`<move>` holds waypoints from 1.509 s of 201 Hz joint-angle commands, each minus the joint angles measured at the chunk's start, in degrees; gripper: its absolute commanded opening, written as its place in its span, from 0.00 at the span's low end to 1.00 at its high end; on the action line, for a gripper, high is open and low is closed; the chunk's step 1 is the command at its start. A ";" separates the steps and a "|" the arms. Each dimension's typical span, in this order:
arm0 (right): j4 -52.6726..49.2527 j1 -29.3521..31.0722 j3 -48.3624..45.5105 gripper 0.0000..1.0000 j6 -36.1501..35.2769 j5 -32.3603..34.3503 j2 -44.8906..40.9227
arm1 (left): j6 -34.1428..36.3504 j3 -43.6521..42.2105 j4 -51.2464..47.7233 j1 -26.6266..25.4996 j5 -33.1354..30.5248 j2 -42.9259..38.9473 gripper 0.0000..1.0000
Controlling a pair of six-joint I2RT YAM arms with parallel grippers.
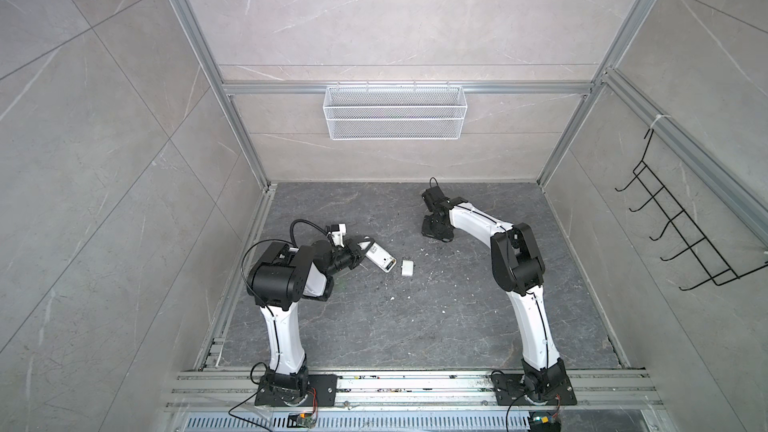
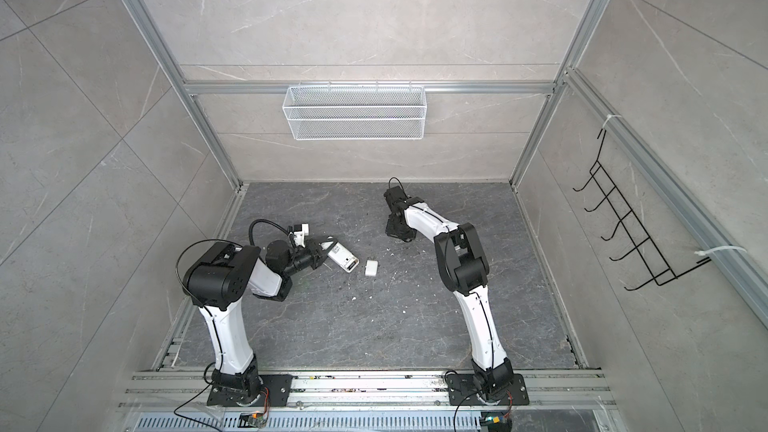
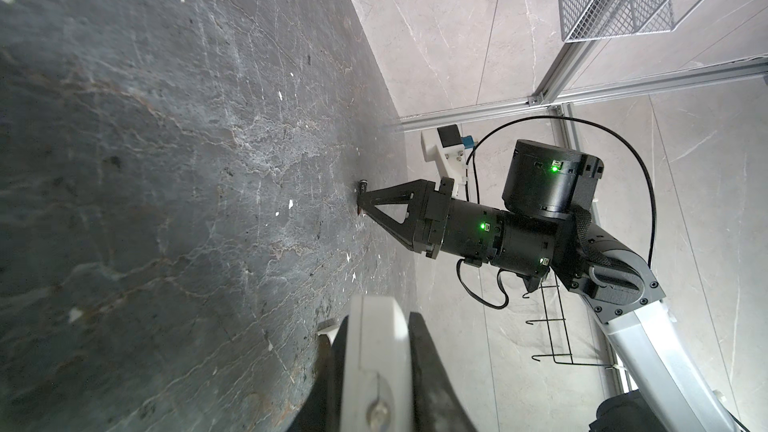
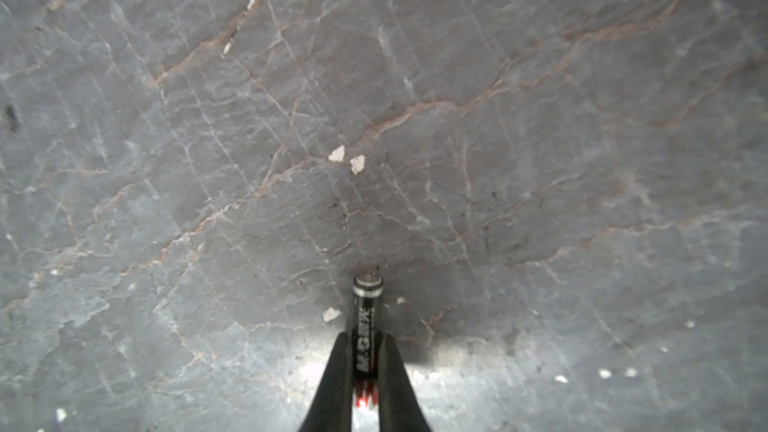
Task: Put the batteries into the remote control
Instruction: 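Close the right gripper on the black-and-red battery's end, then lift the battery and carry it with the right gripper toward the remote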
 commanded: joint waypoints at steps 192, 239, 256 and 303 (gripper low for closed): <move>13.53 5.24 -35.68 0.12 13.22 -1.89 -22.22 | 1.26 2.05 3.33 -1.84 1.16 1.47 0.07; 9.28 7.48 -32.36 0.19 11.83 3.07 -18.16 | 1.18 2.00 3.36 -1.84 1.14 1.21 0.08; 9.07 7.70 -32.23 0.24 11.71 3.41 -17.48 | 1.10 1.93 3.43 -1.78 1.15 1.10 0.07; 9.33 7.84 -32.27 0.20 12.34 3.18 -16.89 | 0.96 1.93 3.38 -1.84 1.07 1.07 0.08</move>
